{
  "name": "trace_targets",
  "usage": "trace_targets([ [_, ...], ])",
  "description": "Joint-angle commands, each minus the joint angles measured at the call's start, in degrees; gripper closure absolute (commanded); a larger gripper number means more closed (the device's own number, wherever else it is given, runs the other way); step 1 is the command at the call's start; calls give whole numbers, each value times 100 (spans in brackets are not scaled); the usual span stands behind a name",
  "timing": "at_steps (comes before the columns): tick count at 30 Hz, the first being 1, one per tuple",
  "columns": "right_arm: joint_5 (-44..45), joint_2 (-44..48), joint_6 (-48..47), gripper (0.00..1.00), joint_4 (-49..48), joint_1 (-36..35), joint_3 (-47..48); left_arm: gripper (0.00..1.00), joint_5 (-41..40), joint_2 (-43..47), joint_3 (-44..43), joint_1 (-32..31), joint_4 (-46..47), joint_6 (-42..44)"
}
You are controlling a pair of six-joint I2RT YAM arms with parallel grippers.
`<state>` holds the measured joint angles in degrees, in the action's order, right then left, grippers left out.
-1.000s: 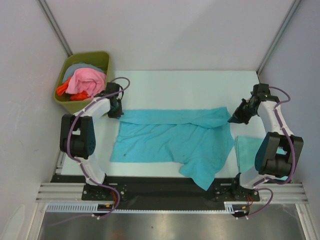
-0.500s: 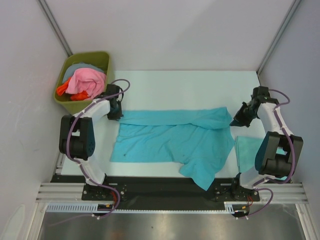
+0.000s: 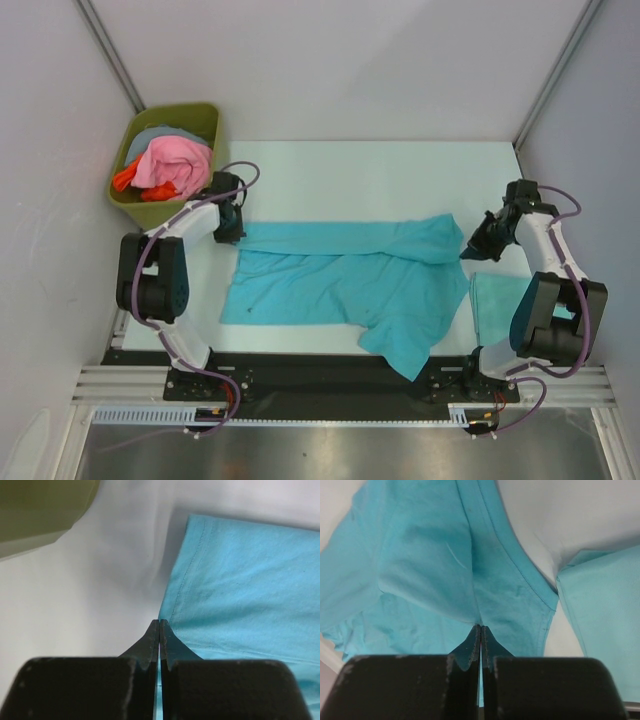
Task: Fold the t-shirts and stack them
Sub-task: Fold the tshirt
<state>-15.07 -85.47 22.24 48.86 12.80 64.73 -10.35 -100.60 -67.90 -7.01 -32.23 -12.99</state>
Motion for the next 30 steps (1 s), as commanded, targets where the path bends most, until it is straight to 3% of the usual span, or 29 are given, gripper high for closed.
trace_targets([
  [1, 13, 180, -53, 100, -34, 39, -171, 99, -125, 32, 93, -20, 76, 60],
  [17, 110, -48, -62, 100, -298, 39, -277, 99, 15, -4, 242, -20, 138, 25],
  [27, 101, -487, 149, 100, -456, 39, 653, 100, 139, 93, -214, -29, 59, -107],
  [30, 118, -900, 368, 100, -605, 47, 1339, 100, 147, -12, -924, -29, -38, -142],
])
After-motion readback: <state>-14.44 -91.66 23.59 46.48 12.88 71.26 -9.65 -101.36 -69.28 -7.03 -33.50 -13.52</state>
